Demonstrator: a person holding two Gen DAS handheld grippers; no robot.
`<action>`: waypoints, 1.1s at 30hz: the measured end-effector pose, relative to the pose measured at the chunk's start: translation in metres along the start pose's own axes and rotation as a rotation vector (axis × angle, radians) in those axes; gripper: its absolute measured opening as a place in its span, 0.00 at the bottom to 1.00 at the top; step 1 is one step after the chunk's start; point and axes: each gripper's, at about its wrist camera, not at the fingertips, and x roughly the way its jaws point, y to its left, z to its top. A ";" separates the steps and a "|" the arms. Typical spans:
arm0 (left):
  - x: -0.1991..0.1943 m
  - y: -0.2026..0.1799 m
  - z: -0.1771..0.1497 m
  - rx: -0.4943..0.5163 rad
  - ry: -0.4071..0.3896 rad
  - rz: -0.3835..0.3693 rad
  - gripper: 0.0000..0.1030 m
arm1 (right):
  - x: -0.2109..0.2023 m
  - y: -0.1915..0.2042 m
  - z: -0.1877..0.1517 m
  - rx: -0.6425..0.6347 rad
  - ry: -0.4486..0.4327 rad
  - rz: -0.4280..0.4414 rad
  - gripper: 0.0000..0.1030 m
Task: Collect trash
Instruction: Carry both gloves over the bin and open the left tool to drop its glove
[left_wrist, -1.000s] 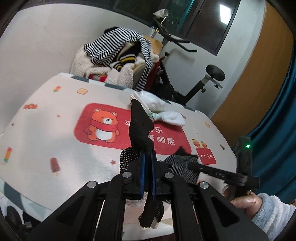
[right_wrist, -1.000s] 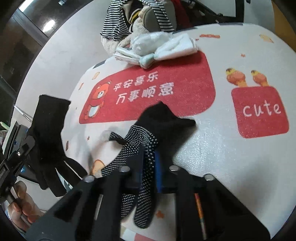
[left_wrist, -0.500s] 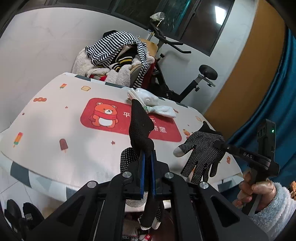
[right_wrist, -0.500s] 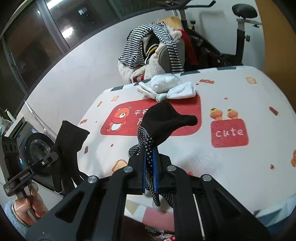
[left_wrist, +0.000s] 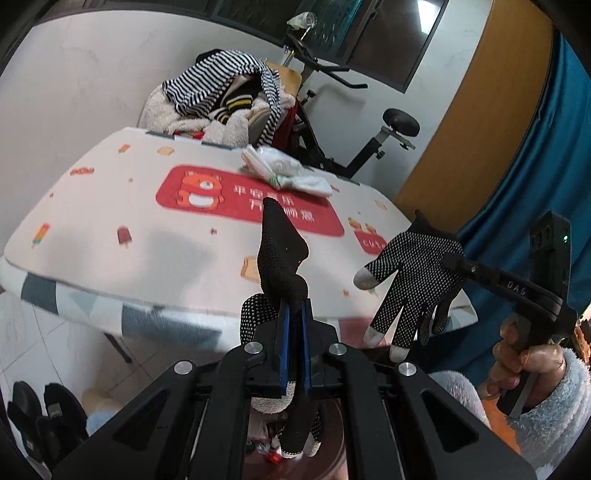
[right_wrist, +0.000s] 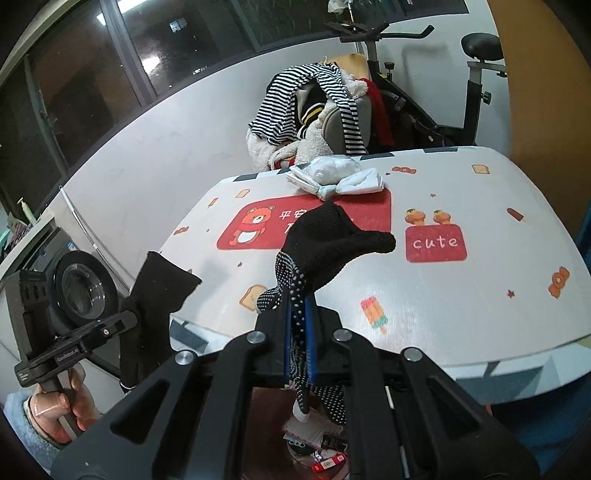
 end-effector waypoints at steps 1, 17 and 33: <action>0.001 0.000 -0.006 -0.003 0.010 -0.002 0.06 | -0.002 0.001 -0.003 -0.002 0.000 0.000 0.10; 0.036 0.010 -0.073 0.024 0.205 0.005 0.06 | -0.013 -0.006 -0.045 0.055 0.015 -0.010 0.10; 0.065 0.014 -0.085 0.041 0.283 -0.004 0.45 | -0.007 -0.008 -0.059 0.061 0.050 -0.027 0.10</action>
